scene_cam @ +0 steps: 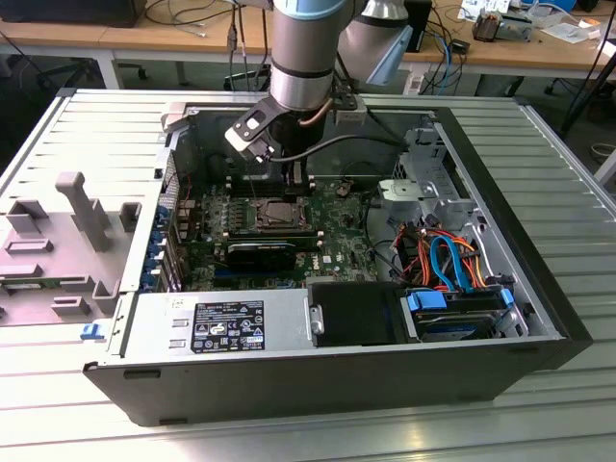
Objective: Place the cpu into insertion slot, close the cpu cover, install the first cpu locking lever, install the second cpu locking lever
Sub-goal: 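Close the cpu cover, then install the first cpu locking lever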
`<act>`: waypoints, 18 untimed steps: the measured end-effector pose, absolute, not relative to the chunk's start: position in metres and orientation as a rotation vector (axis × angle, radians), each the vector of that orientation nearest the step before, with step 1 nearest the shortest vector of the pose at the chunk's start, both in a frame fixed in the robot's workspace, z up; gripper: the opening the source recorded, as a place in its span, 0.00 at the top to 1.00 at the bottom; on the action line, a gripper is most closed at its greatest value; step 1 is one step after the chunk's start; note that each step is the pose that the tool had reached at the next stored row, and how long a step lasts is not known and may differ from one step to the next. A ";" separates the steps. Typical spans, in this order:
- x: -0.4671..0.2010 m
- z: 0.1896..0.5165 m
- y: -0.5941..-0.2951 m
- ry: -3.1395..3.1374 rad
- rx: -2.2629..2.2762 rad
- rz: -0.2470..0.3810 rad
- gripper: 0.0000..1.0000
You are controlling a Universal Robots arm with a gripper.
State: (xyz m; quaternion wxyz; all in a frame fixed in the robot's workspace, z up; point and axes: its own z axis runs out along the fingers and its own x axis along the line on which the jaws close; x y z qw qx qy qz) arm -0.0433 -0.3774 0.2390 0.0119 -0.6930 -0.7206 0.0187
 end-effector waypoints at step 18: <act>-0.043 0.253 -0.377 -2.246 -2.159 0.055 0.89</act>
